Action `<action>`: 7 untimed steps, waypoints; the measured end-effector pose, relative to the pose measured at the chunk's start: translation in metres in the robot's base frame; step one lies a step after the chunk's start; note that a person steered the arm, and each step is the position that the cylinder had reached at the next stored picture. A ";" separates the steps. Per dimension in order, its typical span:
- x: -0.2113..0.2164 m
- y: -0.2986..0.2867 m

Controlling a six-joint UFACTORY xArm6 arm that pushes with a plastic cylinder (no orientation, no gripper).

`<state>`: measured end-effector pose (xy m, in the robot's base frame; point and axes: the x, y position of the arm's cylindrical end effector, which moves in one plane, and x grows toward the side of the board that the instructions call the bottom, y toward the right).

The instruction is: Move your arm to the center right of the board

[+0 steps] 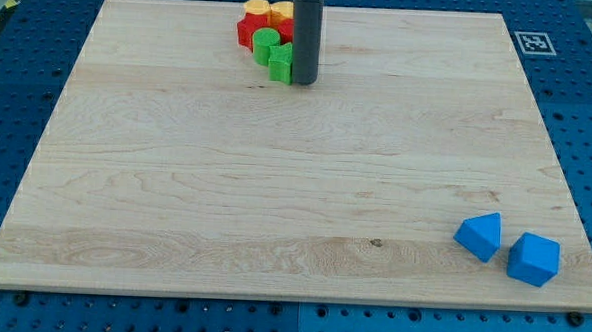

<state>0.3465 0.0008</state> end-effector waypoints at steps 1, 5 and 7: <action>0.024 0.012; 0.049 0.059; 0.050 0.072</action>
<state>0.3960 0.0723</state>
